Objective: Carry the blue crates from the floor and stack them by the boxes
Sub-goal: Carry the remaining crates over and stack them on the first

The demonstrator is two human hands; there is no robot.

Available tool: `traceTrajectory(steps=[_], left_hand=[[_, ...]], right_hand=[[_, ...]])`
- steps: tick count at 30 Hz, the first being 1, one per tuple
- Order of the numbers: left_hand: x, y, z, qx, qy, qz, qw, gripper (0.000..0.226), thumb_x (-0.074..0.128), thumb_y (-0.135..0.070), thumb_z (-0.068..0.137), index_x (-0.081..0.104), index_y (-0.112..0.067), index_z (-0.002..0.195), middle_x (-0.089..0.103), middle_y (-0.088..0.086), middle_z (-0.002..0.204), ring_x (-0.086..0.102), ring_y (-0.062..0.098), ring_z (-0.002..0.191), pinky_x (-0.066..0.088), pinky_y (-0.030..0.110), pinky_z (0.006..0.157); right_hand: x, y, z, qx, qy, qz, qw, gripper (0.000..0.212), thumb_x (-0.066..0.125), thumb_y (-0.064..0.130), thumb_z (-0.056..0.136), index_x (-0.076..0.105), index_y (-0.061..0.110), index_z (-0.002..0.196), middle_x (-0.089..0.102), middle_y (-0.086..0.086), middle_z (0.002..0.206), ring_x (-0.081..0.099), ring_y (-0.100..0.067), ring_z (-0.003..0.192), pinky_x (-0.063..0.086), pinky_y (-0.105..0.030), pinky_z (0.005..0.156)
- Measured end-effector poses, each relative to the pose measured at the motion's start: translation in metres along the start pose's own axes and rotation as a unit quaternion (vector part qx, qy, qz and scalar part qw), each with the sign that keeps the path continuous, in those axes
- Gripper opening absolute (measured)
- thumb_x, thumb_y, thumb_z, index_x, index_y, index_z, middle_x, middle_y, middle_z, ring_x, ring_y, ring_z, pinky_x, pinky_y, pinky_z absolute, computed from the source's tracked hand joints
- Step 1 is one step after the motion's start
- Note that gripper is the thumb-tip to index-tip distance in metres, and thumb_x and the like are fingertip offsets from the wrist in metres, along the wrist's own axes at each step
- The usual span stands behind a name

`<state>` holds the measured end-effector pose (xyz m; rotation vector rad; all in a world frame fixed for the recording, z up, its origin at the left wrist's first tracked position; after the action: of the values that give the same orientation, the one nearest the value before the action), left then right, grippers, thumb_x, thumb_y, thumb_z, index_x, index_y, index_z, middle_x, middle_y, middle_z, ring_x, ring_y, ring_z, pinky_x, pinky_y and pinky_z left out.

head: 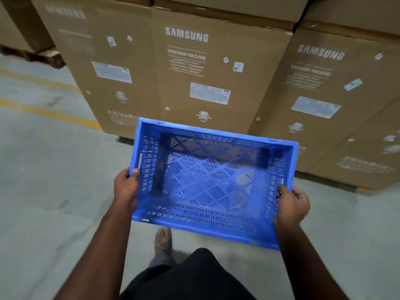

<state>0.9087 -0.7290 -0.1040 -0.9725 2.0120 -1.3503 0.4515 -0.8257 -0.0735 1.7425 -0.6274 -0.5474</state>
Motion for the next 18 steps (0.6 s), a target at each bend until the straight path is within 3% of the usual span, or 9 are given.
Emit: traceTrajectory(steps=[3,6,10,13,18], left_hand=[[0.031,-0.011,0.066,-0.024,0.039,0.007,0.999,0.019,0.073,-0.024,0.081,0.071,-0.014,0.097,0.074,0.017,0.098,0.071,0.038,0.091,0.057,0.059,0.084],[0.065,-0.021,0.120,-0.031,0.063,0.048,0.996,0.015,0.069,-0.014,0.087,0.071,-0.012,0.102,0.073,0.014,0.097,0.070,0.031,0.085,0.058,0.055,0.084],[0.109,-0.014,0.192,-0.021,0.104,0.138,0.985,0.024,0.066,-0.004,0.082,0.073,-0.014,0.103,0.075,0.007,0.096,0.068,0.022,0.081,0.058,0.051,0.085],[0.140,0.006,0.250,-0.011,0.147,0.221,0.964,0.028,0.070,-0.010,0.078,0.074,-0.017,0.104,0.077,0.002,0.093,0.069,0.017,0.079,0.059,0.047,0.084],[0.180,0.062,0.315,-0.034,0.148,0.352,0.923,0.018,0.061,-0.023,0.065,0.064,-0.010,0.077,0.064,0.008,0.064,0.056,0.020,0.058,0.056,0.049,0.063]], right_hand=[[0.050,-0.009,0.015,0.010,-0.018,-0.014,1.000,0.036,0.077,0.013,0.075,0.064,0.001,0.106,0.067,-0.017,0.078,0.057,-0.013,0.054,0.050,-0.034,0.064],[0.100,-0.015,0.036,-0.013,-0.024,-0.033,0.999,0.035,0.072,0.010,0.076,0.060,0.012,0.109,0.063,-0.007,0.072,0.056,-0.008,0.050,0.047,-0.037,0.065],[0.162,-0.033,0.076,-0.027,0.014,-0.106,0.994,0.070,0.066,0.021,0.072,0.043,0.022,0.138,0.058,-0.005,0.093,0.058,-0.020,0.076,0.047,-0.037,0.073],[0.199,-0.058,0.111,-0.012,0.043,-0.175,0.984,0.079,0.064,0.030,0.070,0.037,0.020,0.143,0.057,-0.009,0.105,0.059,-0.023,0.086,0.047,-0.035,0.077],[0.244,-0.120,0.175,0.035,0.053,-0.239,0.969,0.068,0.066,0.037,0.071,0.038,0.031,0.132,0.062,-0.007,0.107,0.066,-0.031,0.092,0.053,-0.053,0.091]])
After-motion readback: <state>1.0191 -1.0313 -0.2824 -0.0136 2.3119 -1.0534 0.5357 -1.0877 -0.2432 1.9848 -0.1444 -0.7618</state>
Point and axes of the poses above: each hand's wrist, its own z-axis towards the middle knuckle, its own x-axis out of the palm, y = z × x, the point moved 3 cm from there along z, towards the middle knuckle
